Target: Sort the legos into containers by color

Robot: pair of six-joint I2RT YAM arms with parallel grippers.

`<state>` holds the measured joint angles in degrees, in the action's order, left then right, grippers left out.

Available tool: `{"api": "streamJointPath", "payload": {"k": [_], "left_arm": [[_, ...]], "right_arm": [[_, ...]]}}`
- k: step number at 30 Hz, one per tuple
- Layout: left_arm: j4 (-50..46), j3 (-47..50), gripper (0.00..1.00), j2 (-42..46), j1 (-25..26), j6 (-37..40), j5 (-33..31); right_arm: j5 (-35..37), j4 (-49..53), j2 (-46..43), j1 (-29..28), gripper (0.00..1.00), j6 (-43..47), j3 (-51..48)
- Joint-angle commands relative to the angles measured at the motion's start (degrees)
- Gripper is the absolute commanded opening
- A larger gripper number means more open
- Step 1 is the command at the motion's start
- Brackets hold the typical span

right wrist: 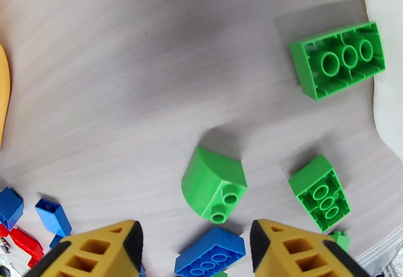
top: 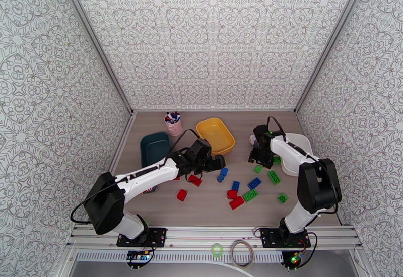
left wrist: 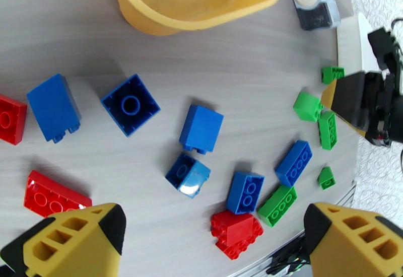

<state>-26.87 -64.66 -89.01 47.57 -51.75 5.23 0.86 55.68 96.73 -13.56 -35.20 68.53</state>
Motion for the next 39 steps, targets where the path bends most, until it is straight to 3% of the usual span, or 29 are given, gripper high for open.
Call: {"api": "streamJointPath", "payload": {"k": [1,9,27,36,39], "left_arm": [[-4.9,-5.6,0.99,-2.3,3.0,5.4,-3.5],[-7.0,-9.9,0.99,-5.2,7.2,8.0,-5.0],[-7.1,-8.8,0.99,-4.1,6.1,8.3,-5.2],[-5.0,-7.3,0.99,-1.5,7.2,10.7,-13.2],[-5.7,-8.1,0.99,-2.0,6.7,11.6,-13.1]], "right_arm": [[-0.6,-0.9,0.7,-0.4,0.62,-1.2,-1.7],[-0.7,-2.4,4.6,-0.3,0.60,-2.0,-2.2],[-1.7,-5.1,10.1,-0.3,0.52,-2.5,-2.1],[-1.6,-5.0,9.3,-0.4,0.43,-2.4,-2.0],[-1.7,-4.6,8.2,-0.3,0.39,-2.2,-1.6]]}}
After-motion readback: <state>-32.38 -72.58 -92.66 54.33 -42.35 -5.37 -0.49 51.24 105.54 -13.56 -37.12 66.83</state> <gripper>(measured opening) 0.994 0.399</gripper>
